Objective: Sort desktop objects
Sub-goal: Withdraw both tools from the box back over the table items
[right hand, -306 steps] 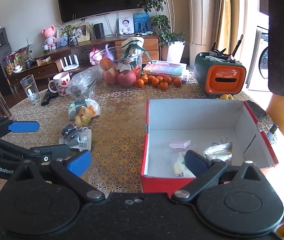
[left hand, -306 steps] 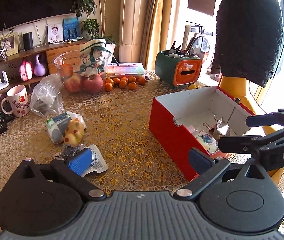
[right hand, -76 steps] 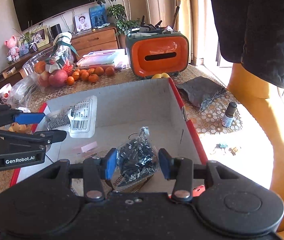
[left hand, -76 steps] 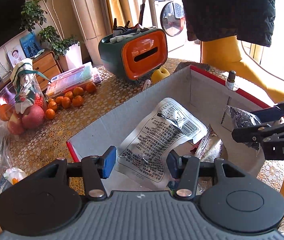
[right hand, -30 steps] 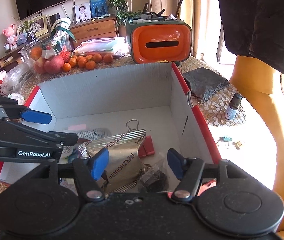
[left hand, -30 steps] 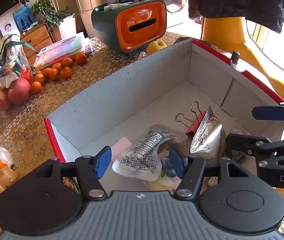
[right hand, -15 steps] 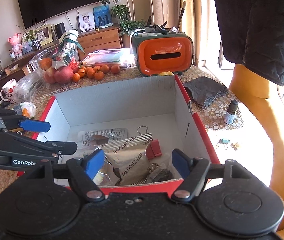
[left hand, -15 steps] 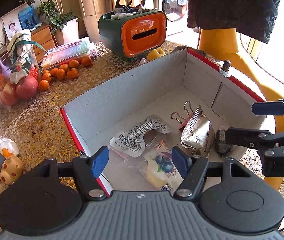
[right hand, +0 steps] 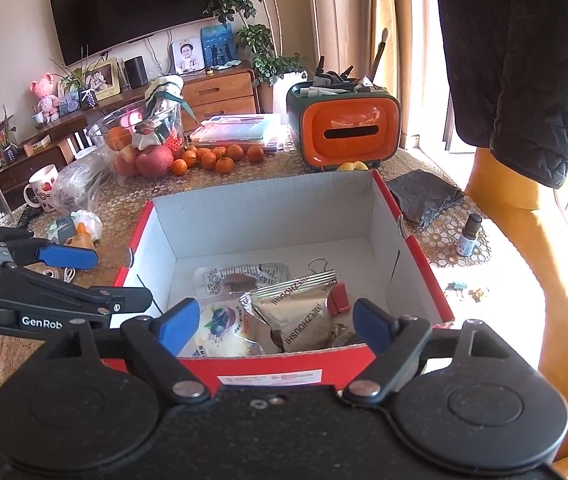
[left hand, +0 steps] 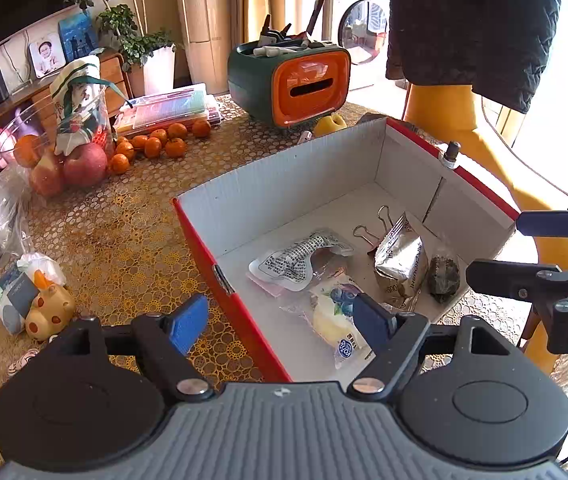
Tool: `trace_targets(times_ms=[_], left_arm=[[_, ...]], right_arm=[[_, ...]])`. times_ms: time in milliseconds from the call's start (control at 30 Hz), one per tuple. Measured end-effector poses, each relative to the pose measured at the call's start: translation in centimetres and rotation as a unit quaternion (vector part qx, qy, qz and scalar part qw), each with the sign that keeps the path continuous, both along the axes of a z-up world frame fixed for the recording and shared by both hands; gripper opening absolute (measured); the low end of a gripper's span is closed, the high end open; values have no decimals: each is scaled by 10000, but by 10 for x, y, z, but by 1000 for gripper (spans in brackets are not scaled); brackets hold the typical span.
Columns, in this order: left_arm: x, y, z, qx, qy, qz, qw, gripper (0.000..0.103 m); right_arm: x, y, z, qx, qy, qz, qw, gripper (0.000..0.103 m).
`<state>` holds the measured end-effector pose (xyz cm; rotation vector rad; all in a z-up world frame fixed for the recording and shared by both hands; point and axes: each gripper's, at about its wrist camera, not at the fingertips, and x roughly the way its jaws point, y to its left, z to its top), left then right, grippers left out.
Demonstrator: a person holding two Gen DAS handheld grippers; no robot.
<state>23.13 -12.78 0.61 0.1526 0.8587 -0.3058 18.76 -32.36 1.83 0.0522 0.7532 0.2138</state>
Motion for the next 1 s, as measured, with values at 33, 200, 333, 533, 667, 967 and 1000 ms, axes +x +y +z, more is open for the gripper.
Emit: trace_targets(times_ms=[33, 200, 333, 533, 667, 967, 1000], left_arm=[[-2, 4, 1, -38, -10, 19, 10000, 81], [-13, 25, 7, -220, -64, 140, 9996, 84], [-25, 41, 10, -300, -146, 181, 9993, 84], [-42, 69, 13, -525, -205, 268, 9981, 88], [-52, 88, 13, -643, -245, 313, 9971, 103], [-73, 133, 6, -780, -280, 550, 9950, 103], [-75, 137, 6, -785, -297, 577, 9948, 103]], right_arm=[[-2, 3, 2, 11, -14, 11, 10000, 85], [-12, 15, 12, 33, -109, 62, 9999, 86], [-19, 26, 19, 29, -162, 80, 9998, 90], [-29, 47, 23, 25, -199, 149, 9997, 94], [-33, 62, 24, 31, -223, 128, 9997, 95], [-40, 97, 23, 8, -217, 182, 9996, 95], [-40, 101, 23, 3, -216, 188, 9996, 95]])
